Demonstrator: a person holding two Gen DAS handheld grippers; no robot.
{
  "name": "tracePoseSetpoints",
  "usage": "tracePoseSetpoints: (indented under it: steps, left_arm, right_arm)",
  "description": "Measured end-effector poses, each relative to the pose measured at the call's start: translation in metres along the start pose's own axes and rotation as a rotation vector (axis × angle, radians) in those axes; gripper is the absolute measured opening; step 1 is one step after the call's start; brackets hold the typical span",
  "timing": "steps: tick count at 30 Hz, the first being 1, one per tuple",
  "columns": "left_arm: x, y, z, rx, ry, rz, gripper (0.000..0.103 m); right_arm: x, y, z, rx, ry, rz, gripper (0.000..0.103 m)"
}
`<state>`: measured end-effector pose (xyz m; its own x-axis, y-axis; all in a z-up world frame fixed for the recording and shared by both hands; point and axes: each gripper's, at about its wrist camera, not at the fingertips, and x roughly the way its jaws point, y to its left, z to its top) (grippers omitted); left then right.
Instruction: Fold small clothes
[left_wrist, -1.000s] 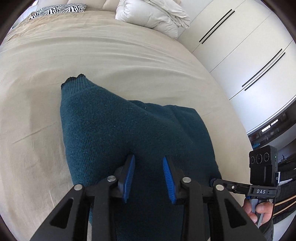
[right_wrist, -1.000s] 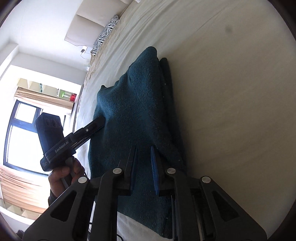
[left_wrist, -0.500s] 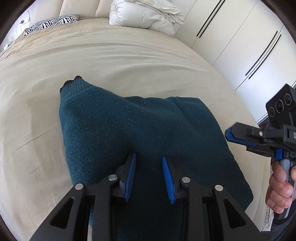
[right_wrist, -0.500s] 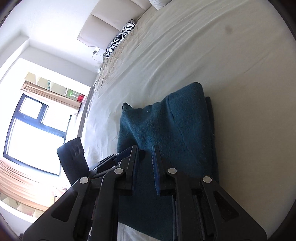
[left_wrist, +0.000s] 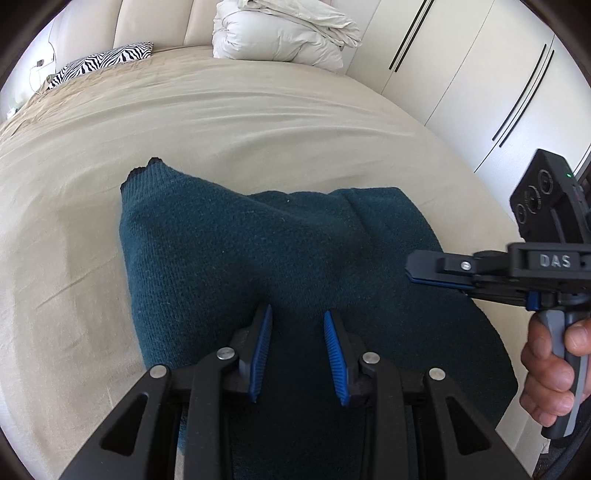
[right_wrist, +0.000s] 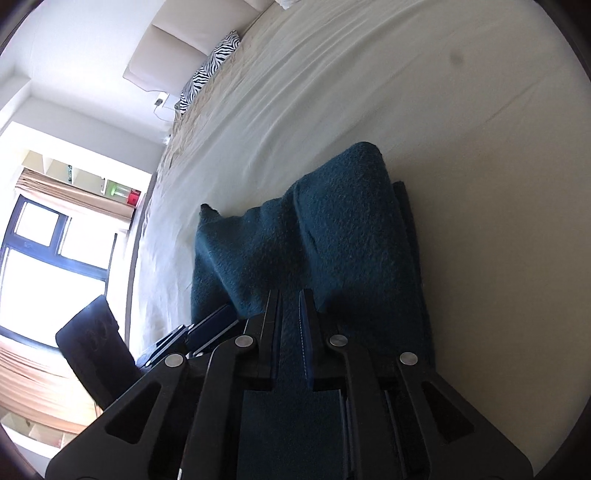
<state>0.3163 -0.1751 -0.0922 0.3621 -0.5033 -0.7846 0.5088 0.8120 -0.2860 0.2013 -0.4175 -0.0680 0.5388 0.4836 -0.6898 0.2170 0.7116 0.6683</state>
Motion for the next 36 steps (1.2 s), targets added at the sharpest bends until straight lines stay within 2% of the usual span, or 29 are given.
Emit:
tracePoseSetpoints:
  steps: [4, 6, 8, 9, 10, 11, 13, 16, 19, 20, 21, 22, 23, 24, 25, 26, 28, 31, 36]
  left_arm:
    - [-0.001, -0.004, -0.002, 0.006, -0.009, 0.01, 0.033]
    - [-0.002, -0.004, -0.004, 0.009, -0.013, 0.013, 0.033]
    - [-0.002, -0.005, -0.006, 0.009, -0.015, 0.015, 0.033]
    - [-0.002, -0.006, -0.006, 0.011, -0.015, 0.017, 0.033]
    - [-0.001, -0.007, -0.008, 0.017, -0.018, 0.023, 0.033]
    - [-0.001, -0.009, -0.009, 0.023, -0.021, 0.029, 0.033]
    - [-0.001, -0.012, -0.01, 0.031, -0.028, 0.039, 0.033]
    - [-0.003, -0.014, -0.011, 0.034, -0.034, 0.043, 0.033]
    - [-0.013, -0.02, -0.013, 0.05, -0.058, 0.05, 0.034]
    - [-0.02, -0.021, -0.015, 0.047, -0.066, 0.048, 0.035]
    - [-0.03, -0.022, -0.018, 0.043, -0.073, 0.045, 0.043]
    - [-0.042, -0.023, -0.022, 0.041, -0.089, 0.046, 0.054]
    - [-0.056, -0.023, -0.026, 0.029, -0.119, 0.064, 0.061]
    - [-0.07, -0.02, -0.031, 0.012, -0.157, 0.086, 0.075]
    - [-0.082, -0.015, -0.036, -0.009, -0.191, 0.099, 0.084]
    - [-0.09, -0.007, -0.04, -0.037, -0.208, 0.106, 0.086]
    - [-0.089, 0.012, -0.043, -0.111, -0.164, 0.084, 0.087]
    - [-0.073, 0.034, -0.046, -0.199, -0.076, 0.048, 0.085]
    - [-0.043, 0.052, -0.046, -0.316, 0.03, -0.076, 0.086]
  right_arm:
    - [-0.025, 0.017, -0.036, -0.028, -0.021, 0.041, 0.009]
    - [-0.031, 0.015, -0.056, -0.03, -0.001, 0.053, 0.009]
    - [-0.022, 0.005, -0.074, -0.039, 0.036, -0.015, 0.009]
    - [-0.016, -0.006, -0.083, -0.032, 0.043, -0.022, 0.008]
    - [-0.015, -0.015, -0.089, -0.023, 0.023, 0.016, 0.008]
    - [-0.012, -0.029, -0.094, -0.015, -0.005, 0.048, 0.005]
    - [-0.015, -0.032, -0.098, 0.002, -0.032, 0.069, 0.004]
    - [-0.022, -0.02, -0.098, -0.03, -0.045, 0.042, 0.009]
    - [-0.046, -0.019, -0.095, -0.046, -0.091, 0.055, 0.032]
    - [-0.055, -0.017, -0.094, -0.039, -0.12, 0.051, 0.054]
    - [-0.064, -0.015, -0.092, -0.033, -0.153, 0.046, 0.07]
    - [-0.075, -0.019, -0.088, -0.036, -0.179, 0.04, 0.071]
    - [-0.081, -0.02, -0.085, -0.04, -0.188, 0.023, 0.071]
    - [-0.086, -0.022, -0.078, -0.034, -0.186, 0.002, 0.071]
    - [-0.088, -0.026, -0.073, -0.023, -0.178, -0.011, 0.071]
    - [-0.091, -0.031, -0.07, -0.012, -0.165, -0.017, 0.071]
    - [-0.088, -0.043, -0.06, 0.008, -0.132, -0.039, 0.071]
    - [-0.075, -0.055, -0.046, 0.066, -0.078, -0.019, 0.071]
    - [-0.047, -0.071, -0.028, 0.108, -0.012, -0.005, 0.069]
